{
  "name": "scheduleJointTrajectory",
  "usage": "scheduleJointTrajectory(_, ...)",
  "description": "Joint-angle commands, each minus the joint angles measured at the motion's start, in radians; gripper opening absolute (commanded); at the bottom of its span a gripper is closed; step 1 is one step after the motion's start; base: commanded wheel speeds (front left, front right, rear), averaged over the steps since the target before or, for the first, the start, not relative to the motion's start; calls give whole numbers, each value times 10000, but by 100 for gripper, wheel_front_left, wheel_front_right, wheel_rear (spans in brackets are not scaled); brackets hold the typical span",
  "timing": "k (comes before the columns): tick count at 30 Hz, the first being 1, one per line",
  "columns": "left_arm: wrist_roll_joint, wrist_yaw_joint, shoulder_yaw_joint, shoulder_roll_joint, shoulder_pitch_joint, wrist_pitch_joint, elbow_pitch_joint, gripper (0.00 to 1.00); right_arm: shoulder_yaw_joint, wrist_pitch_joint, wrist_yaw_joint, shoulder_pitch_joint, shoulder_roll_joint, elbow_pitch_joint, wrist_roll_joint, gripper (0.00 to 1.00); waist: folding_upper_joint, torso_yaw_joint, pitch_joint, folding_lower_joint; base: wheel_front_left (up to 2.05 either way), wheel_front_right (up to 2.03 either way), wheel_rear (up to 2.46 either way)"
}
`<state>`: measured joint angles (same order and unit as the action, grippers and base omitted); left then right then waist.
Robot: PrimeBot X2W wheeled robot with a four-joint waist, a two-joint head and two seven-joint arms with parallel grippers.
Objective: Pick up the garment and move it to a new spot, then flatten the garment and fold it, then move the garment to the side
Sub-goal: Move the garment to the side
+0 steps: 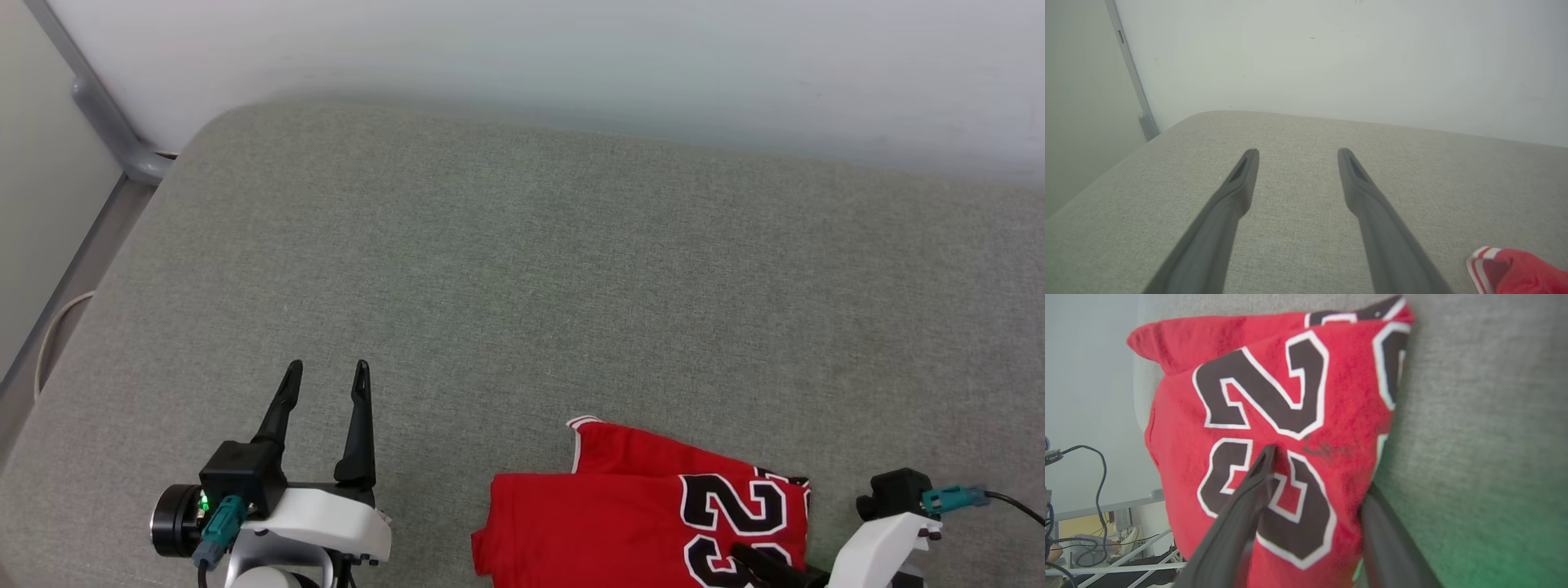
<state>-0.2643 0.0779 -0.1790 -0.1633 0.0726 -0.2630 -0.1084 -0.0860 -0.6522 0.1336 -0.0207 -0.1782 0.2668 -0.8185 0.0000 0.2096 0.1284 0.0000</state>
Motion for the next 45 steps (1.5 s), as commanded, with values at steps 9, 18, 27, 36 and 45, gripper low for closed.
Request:
scheduleJointTrajectory(9, 400, -275, 325, 25, -292, -21, -237, 100, -653, -37, -39, 242, -414, -525, 487, 0, 0, -551, -686, 0, 0, 0, 0)
scheduleJointTrajectory(18, 509, -402, 433, 75, -607, -20, 202, 100, -410, -205, -36, 523, -1377, -1579, 1856, 0, 0, -2219, -878, 0, 0, 0, 0)
scheduleJointTrajectory(27, 768, -523, 343, -117, -181, -5, 803, 100, 360, -114, -36, 1438, -1784, -1940, 2755, 0, 0, -4603, 379, 0, 0, 0, 0)
scheduleJointTrajectory(36, 994, -632, 414, -734, 546, 535, 1585, 100, 688, 678, -35, 2857, -1474, -1216, 3057, 0, 0, -6178, 1817, 0, 0, 0, 0)
scheduleJointTrajectory(45, 1334, -937, 435, -1573, 1714, 1557, 2821, 100, 1613, 1962, -36, 5091, -1621, 26, 3743, 0, 0, -6513, 3738, 0, 0, 0, 0)
